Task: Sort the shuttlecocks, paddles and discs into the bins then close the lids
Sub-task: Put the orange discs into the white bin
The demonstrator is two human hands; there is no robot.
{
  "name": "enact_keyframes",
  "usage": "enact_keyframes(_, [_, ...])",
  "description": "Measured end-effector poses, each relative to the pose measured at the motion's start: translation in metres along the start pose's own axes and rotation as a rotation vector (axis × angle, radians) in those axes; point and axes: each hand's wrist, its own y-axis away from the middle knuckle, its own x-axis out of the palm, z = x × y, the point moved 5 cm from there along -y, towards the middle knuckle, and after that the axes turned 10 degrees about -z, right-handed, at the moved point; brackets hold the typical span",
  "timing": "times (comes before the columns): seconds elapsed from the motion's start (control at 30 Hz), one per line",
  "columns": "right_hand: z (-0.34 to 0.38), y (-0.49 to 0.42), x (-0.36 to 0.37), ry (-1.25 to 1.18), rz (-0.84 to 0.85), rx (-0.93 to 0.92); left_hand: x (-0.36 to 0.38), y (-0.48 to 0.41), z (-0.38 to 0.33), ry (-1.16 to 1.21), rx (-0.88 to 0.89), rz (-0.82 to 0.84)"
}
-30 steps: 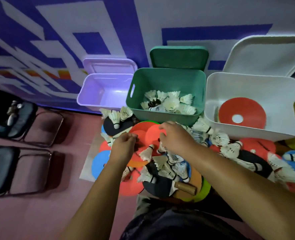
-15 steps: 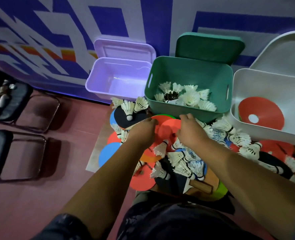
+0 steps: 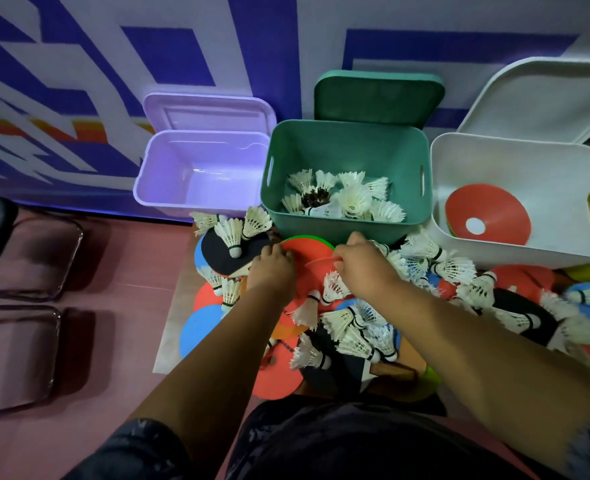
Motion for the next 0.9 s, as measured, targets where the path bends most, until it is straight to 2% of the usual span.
enact_keyframes(0.2, [-0.005, 0.004, -0.012, -0.157, -0.111, -0.026, 0.002, -0.007, -0.002, 0.01, -0.056, -0.031])
enact_keyframes(0.33, [-0.004, 0.003, -0.023, -0.17, -0.178, -0.045, 0.0, -0.01, -0.001, 0.027, -0.094, -0.068])
enact_keyframes(0.53, [-0.004, 0.013, -0.036, -0.208, -0.25, -0.082, 0.0, -0.007, 0.002, 0.055, -0.07, -0.039])
enact_keyframes(0.9, [-0.02, 0.027, -0.062, -0.349, -0.368, 0.058, 0.009, -0.01, 0.004, 0.025, -0.056, 0.075])
